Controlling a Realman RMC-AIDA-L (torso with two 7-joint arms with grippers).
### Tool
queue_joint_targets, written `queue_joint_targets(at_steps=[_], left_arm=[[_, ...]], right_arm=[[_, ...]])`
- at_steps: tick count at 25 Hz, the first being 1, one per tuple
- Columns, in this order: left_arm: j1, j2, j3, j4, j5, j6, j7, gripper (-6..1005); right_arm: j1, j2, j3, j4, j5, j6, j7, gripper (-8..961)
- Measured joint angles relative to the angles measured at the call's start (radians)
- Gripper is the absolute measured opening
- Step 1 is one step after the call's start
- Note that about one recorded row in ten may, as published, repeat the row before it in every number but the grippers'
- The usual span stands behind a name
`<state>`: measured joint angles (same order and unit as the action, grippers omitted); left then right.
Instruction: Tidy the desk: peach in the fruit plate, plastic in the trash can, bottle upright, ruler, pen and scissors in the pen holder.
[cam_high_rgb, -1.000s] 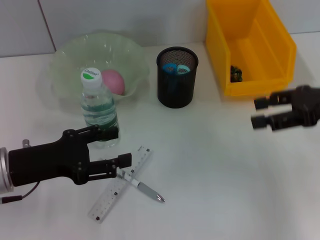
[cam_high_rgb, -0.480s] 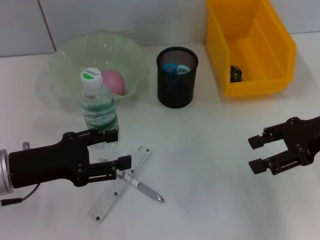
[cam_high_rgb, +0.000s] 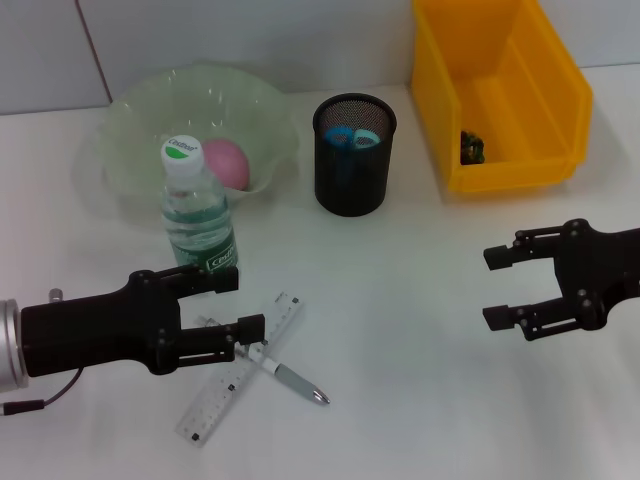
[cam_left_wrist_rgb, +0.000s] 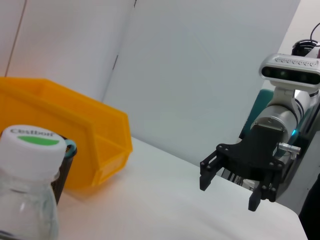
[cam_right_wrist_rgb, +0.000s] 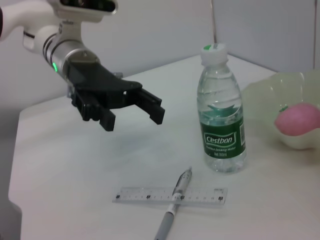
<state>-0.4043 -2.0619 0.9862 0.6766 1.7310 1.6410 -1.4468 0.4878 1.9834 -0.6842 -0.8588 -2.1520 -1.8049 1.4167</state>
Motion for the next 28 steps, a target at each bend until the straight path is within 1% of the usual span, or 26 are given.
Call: queue_joint_targets(at_steps=[3,6,10,11,12,14,19,20,21,22,24,25,26,27,28], left_arm=[[-0.003,-0.001,0.003,0.003,0.008,-0.004,-0.01,801],[-0.002,-0.005,0.028,0.037,0.011,-0.012,-0.036,800],[0.003,-0.006,0.09,0.132,0.011,-0.021,-0.133,800],[0.004,-0.006,0.131,0.191,0.011,-0.03,-0.198,800],[0.004,-0.006,0.131,0.191,0.011,-0.03,-0.198,800],[0.006,-0.004,0.169,0.269,0.02,-0.037,-0.278,800],[0.0,-0.006,0.229,0.508,0.153,-0.034,-0.53,800],[-0.004,-0.006,0.257,0.572,0.186,-0.031,-0.595,800],[-0.009,-0.005,0.302,0.673,0.246,-0.031,-0.689,800],[-0.009,-0.005,0.302,0.673,0.246,-0.031,-0.689,800],[-0.025,-0.007,0.34,0.752,0.314,-0.034,-0.784,800],[-0.038,-0.008,0.356,0.785,0.348,-0.036,-0.831,800],[-0.073,-0.009,0.383,0.814,0.406,-0.036,-0.923,800],[-0.073,-0.009,0.383,0.814,0.406,-0.036,-0.923,800],[-0.094,-0.009,0.4,0.82,0.436,-0.035,-0.974,800]], right_arm=[[-0.006,0.0,-0.002,0.002,-0.001,0.0,-0.013,773],[-0.012,0.001,0.004,0.003,-0.002,0.0,-0.025,773],[-0.017,0.001,0.005,0.003,-0.002,0.004,-0.027,773],[-0.02,0.0,0.003,0.003,-0.003,0.01,-0.027,773],[-0.02,0.0,0.003,0.003,-0.003,0.01,-0.027,773],[-0.021,-0.001,0.004,0.003,-0.003,0.013,-0.027,773],[-0.022,-0.003,0.004,0.003,-0.003,0.022,-0.027,773],[-0.022,-0.004,0.003,0.003,-0.003,0.023,-0.025,773],[-0.022,-0.005,0.004,0.003,-0.004,0.024,-0.022,773],[-0.022,-0.005,0.004,0.003,-0.004,0.024,-0.022,773],[-0.021,-0.006,0.005,0.003,-0.004,0.024,-0.02,773],[-0.02,-0.006,0.005,0.002,-0.005,0.025,-0.019,773],[-0.02,-0.006,0.005,0.001,-0.006,0.025,-0.017,773],[-0.02,-0.006,0.006,-0.001,-0.006,0.025,-0.015,773],[-0.02,-0.006,0.006,-0.002,-0.006,0.026,-0.014,773]])
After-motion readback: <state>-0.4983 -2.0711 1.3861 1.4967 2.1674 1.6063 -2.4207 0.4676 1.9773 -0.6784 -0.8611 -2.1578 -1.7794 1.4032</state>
